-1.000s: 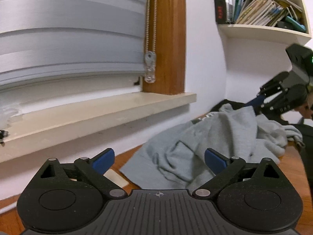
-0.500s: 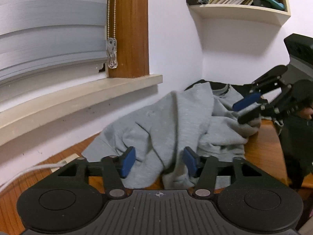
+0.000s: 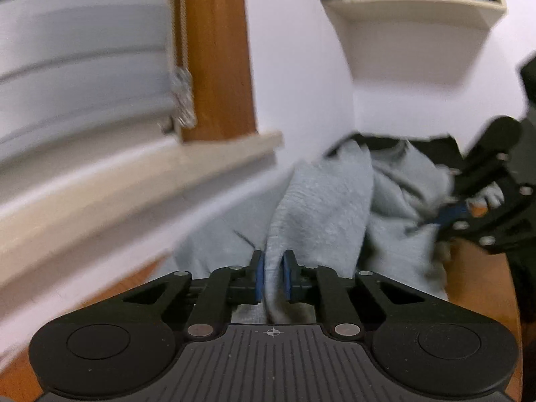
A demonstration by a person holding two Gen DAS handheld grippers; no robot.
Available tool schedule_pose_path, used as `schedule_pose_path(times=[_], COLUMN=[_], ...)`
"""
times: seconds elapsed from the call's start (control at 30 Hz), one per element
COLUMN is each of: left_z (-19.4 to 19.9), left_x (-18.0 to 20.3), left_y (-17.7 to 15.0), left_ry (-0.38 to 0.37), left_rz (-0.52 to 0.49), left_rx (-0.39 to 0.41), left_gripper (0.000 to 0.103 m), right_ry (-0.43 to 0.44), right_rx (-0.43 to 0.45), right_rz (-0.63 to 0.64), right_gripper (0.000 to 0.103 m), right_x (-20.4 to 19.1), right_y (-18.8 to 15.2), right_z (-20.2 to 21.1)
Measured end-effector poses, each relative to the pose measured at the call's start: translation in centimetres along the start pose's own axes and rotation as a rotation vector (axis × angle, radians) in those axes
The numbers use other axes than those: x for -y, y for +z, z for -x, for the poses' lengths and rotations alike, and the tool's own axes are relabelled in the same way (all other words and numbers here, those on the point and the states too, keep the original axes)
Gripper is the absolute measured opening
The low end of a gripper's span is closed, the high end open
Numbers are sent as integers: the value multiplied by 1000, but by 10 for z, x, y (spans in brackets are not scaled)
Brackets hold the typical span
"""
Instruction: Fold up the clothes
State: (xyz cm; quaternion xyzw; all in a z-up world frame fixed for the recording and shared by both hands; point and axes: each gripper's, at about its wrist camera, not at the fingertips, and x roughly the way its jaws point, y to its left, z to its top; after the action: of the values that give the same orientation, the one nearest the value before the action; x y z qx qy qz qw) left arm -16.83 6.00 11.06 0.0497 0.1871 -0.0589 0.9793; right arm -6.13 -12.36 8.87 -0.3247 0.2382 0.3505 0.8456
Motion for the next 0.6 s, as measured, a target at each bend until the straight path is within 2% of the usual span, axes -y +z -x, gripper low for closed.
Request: schedule_pose_path(times=[0.1,0.23,0.3,0.37,0.47,0.6], left_z=[-2,22,35,45,45,40], left_x=[-6,-33,-45,-59,-75,-81], left_y=[14,43,50,52,42,27], left_ry=[28,69,101,137,148,170], left_rz=[-5,30,36,54,83,82], left_rx=[22,79,100,106,58,6], left_gripper=[12,12,2,2,2,3], right_ry=[-61,-147,-177,-194,-171,-159], right_rx=[16,36,41,40,16,-79], right_rz=[16,0,-18,-37,-65,-46], right_gripper=[1,1,1,1,1,1], right_x=[19,52,65,74,77,69], right_y=[-2,-11,-20,-28,-42,-60], right_z=[40,97,120,141,152,131])
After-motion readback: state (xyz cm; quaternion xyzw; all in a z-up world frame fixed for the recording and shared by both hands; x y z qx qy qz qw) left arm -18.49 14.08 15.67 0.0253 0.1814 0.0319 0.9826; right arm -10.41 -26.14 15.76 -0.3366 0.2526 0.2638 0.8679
